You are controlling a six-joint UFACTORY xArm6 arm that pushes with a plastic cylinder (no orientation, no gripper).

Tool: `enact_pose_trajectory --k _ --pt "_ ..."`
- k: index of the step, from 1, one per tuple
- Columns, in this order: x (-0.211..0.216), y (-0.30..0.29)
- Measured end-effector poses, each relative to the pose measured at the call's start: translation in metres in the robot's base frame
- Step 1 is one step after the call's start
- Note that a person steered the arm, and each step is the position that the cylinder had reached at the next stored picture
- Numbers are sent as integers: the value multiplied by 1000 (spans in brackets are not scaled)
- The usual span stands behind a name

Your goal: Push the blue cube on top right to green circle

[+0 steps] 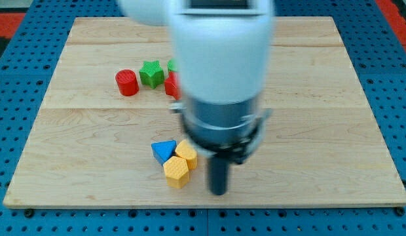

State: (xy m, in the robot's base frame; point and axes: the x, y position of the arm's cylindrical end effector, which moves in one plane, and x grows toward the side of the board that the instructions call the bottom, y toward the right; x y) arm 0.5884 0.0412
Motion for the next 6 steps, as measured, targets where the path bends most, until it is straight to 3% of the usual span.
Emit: enact_pose_trajectory --k 1,4,5,6 --pt "-55 65" --pt "-255 34" --pt "-288 -8" --pt "-285 -54"
